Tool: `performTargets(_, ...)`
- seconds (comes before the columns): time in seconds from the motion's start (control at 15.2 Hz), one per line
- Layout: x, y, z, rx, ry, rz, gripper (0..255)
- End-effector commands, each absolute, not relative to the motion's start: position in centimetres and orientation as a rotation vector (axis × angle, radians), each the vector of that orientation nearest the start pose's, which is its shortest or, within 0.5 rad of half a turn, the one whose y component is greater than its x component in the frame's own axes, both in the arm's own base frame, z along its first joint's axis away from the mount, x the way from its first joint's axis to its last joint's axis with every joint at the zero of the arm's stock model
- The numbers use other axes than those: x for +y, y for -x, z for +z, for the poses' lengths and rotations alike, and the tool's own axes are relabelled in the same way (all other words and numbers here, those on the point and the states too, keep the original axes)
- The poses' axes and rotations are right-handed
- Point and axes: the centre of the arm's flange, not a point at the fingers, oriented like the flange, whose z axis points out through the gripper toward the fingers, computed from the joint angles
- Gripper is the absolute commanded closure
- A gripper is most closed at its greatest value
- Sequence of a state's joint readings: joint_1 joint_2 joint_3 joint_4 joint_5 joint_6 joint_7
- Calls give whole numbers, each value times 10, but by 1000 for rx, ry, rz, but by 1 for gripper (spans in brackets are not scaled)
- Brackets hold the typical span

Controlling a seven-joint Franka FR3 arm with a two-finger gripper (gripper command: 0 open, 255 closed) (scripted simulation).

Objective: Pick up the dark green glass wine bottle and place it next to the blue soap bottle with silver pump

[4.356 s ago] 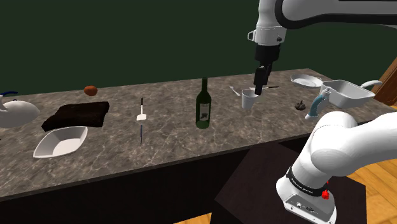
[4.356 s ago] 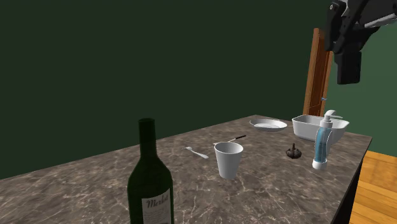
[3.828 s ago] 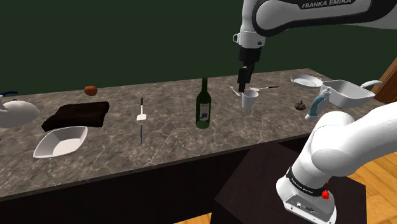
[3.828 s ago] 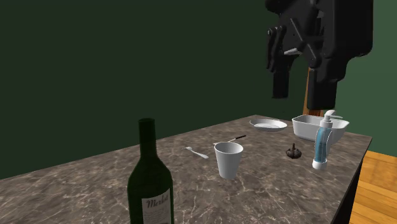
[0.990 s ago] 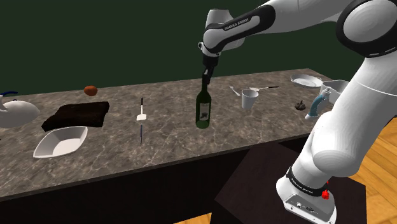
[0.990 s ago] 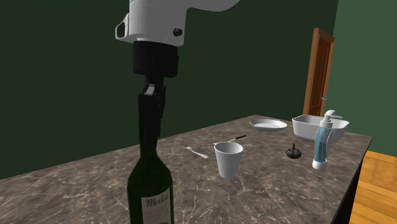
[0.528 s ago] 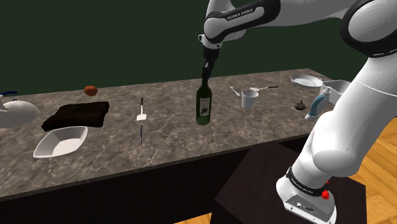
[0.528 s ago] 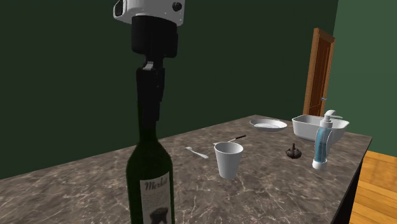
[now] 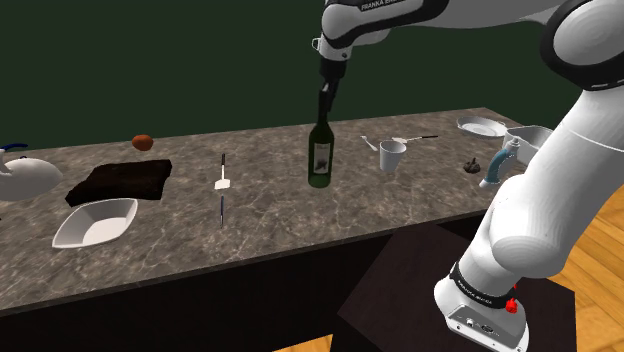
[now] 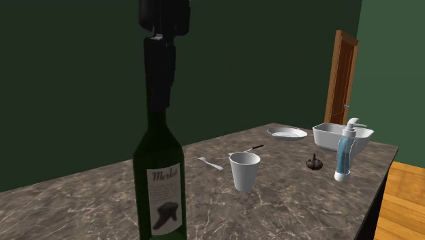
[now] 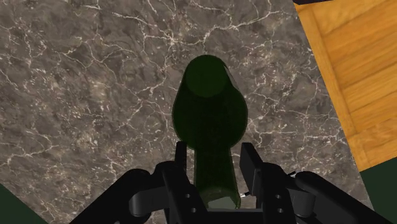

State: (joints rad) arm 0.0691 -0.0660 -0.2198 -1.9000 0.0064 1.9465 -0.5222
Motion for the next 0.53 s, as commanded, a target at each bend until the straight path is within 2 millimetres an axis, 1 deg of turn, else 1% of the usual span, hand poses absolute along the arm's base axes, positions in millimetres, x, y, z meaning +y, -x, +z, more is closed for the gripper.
performTargets(0.0, -85, -547, 547, -579, 3100, -176, 255)
performTargets(0.46, -85, -547, 584, -579, 3100, -176, 255)
